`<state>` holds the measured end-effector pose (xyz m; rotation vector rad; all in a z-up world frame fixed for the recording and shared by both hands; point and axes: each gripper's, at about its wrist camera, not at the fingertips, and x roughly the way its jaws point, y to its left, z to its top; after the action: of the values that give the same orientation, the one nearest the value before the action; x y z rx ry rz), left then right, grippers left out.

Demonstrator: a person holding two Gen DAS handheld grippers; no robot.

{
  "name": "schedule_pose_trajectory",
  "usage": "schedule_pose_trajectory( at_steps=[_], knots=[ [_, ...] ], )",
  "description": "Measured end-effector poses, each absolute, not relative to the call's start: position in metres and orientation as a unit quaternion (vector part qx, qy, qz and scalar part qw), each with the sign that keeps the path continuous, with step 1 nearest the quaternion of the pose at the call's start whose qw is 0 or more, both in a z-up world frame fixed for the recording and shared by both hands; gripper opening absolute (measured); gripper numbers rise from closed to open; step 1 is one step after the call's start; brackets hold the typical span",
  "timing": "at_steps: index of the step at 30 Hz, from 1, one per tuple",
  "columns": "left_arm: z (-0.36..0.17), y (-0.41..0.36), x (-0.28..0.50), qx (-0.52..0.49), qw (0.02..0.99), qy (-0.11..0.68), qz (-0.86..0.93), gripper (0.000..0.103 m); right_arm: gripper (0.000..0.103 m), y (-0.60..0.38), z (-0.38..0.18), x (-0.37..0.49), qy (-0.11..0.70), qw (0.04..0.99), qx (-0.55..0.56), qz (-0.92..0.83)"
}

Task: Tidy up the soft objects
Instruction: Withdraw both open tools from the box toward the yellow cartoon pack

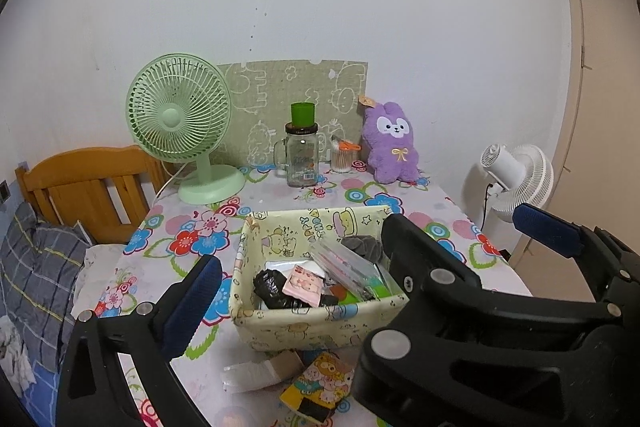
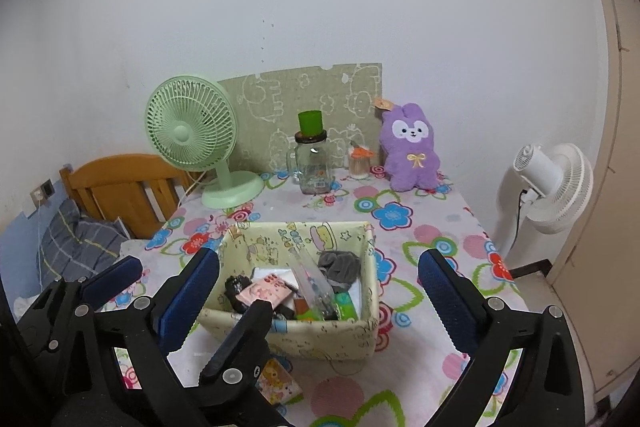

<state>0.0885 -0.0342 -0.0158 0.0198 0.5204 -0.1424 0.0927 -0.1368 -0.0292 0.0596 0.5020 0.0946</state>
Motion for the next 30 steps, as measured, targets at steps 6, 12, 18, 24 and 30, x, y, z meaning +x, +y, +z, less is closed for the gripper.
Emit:
schedule_pose_trajectory(
  at_steps=[6,12,18,24,30],
  knots=[
    [-0.016,-0.034,0.075,0.011,0.965,0.252,-0.069,0.103,0.102,-0.135,-0.03,0.079,0.247,0.968,0.028,0.044],
    [-0.017,-0.033,0.062,0.009,0.966,0.248,-0.071,0.103,0.102,-0.136,-0.03,0.066,0.243,0.968,0.031,0.045],
    [-0.022,-0.031,0.051,0.009,0.967,0.244,-0.075,0.103,0.102,-0.134,-0.034,0.054,0.24,0.969,0.03,0.047],
    [-0.031,-0.03,0.045,0.01,0.966,0.248,-0.072,0.103,0.101,-0.132,-0.043,0.049,0.246,0.968,0.03,0.05],
    [-0.043,-0.027,0.042,0.012,0.964,0.254,-0.074,0.103,0.101,-0.127,-0.055,0.046,0.257,0.965,0.027,0.051]
  ],
)
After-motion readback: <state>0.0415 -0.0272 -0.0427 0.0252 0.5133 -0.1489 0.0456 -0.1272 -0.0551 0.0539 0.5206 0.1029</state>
